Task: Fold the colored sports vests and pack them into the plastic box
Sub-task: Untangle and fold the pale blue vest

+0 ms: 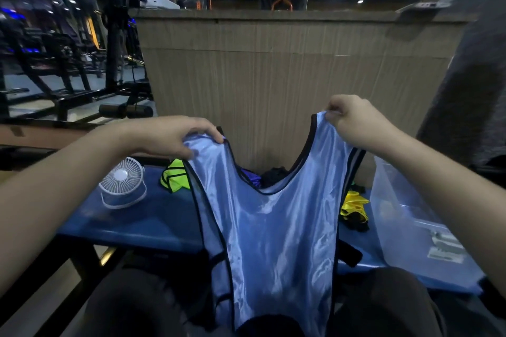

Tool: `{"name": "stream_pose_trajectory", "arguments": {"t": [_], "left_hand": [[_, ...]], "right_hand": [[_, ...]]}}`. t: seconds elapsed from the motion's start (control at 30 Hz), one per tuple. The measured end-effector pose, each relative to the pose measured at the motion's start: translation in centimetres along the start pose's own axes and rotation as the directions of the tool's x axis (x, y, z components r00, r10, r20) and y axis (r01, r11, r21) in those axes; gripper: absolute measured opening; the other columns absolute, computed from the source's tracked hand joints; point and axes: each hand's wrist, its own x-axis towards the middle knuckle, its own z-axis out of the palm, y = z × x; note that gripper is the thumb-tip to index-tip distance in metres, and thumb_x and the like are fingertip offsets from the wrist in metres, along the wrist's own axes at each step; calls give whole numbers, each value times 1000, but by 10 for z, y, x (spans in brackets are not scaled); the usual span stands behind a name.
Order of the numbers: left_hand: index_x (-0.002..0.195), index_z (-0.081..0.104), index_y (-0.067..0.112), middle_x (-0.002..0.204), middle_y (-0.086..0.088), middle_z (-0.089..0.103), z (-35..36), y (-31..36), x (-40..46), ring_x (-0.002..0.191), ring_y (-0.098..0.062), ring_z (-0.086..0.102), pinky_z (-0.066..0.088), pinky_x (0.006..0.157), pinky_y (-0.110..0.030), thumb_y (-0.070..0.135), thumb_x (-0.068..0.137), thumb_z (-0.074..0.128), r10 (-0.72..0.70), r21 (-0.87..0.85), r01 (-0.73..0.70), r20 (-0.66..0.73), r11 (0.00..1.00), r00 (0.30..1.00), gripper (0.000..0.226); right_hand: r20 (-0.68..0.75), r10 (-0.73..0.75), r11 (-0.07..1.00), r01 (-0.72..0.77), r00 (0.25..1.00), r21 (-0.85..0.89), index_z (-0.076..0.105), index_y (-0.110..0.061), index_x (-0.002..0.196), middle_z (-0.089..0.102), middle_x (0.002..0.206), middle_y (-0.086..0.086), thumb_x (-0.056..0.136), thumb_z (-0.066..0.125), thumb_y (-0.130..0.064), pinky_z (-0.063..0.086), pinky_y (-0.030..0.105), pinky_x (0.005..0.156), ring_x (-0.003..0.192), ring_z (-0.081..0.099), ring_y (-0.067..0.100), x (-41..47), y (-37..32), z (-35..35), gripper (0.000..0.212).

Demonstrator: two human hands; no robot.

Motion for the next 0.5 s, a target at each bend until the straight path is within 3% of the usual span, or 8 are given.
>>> {"name": "stream_pose_trajectory", "arguments": {"t": [0.1, 0.23, 0.37, 0.43, 0.5], "left_hand": [[126, 58, 46, 132, 30, 51, -9, -3, -1, 119, 8, 51, 41, 97, -18, 1, 89, 66, -10, -12, 10, -18, 1000, 1000, 59], [130, 58, 40, 135, 25, 47, -11, -5, 0, 120, 4, 48, 35, 97, -10, -11, 83, 60, -38, 32, 38, 0, 999, 999, 69], [121, 60, 44, 130, 21, 51, -5, -11, 4, 125, -7, 49, 37, 108, -29, -18, 78, 46, -85, 85, 91, -67, 992, 994, 76], [114, 65, 44, 127, 19, 56, -3, -13, 4, 122, -9, 51, 39, 106, -31, -16, 78, 43, -159, 129, 168, -74, 977, 984, 73], [93, 71, 46, 119, 14, 64, -2, -15, 4, 112, -13, 58, 47, 99, -38, -16, 75, 40, -215, 138, 220, -44, 966, 976, 72]], "right_hand": [[-66, 8, 1000, -7, 998, 15, 52, -14, 79, 53, 68, 7, 100, 48, -14, 34, 29, 49, 52, 46, 23, 3, 5, -7, 22], [-33, 14, 999, -15, 999, -49, 53, -17, 78, 55, 71, 7, 100, 51, -17, 35, 29, 52, 57, 49, 23, 2, 10, -8, 22], [-63, 20, 998, -23, 998, -54, 51, -21, 74, 55, 71, 2, 99, 54, -16, 33, 26, 53, 62, 50, 16, 2, 13, -5, 26], [-55, 43, 997, -46, 998, -56, 57, -14, 79, 57, 72, 4, 98, 54, -15, 34, 26, 52, 61, 49, 16, 3, 14, -3, 19], [-27, 72, 996, -73, 997, -46, 60, -9, 81, 56, 69, 5, 97, 54, -14, 32, 27, 49, 58, 48, 17, 3, 14, -1, 17]]}}
